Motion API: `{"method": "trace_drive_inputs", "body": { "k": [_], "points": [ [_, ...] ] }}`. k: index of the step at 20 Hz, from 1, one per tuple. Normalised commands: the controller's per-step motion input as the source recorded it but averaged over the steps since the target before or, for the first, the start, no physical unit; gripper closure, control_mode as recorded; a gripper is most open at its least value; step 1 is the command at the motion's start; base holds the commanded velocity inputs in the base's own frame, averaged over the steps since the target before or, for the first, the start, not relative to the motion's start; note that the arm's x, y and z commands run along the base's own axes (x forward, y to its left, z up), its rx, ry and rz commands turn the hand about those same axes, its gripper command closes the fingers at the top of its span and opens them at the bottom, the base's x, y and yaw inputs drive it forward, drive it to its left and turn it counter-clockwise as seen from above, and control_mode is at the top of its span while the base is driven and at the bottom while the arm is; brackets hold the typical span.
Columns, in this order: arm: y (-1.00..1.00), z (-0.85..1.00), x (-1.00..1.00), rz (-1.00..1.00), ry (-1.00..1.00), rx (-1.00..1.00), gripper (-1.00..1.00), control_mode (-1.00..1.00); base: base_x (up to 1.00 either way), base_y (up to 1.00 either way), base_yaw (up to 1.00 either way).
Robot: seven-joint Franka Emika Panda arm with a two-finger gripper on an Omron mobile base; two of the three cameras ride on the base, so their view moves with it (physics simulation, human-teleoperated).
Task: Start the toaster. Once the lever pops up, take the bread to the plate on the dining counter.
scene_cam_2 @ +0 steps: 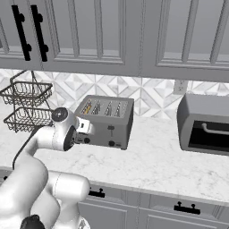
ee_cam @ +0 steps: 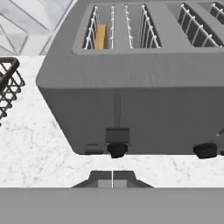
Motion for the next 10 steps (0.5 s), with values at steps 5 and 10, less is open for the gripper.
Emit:
{"method": "trace_drive_inputs", "body": {
  "k": [5, 10],
  "points": [
    [0.00, 1.00, -0.32, 0.00, -0.23, 0.00, 1.00, -1.00, 0.00, 0.00, 0.00],
    [0.06, 0.77, -0.46, 0.00, -0.21, 0.00, 1.00, -1.00, 0.00, 0.00, 0.00]
  ]
}}
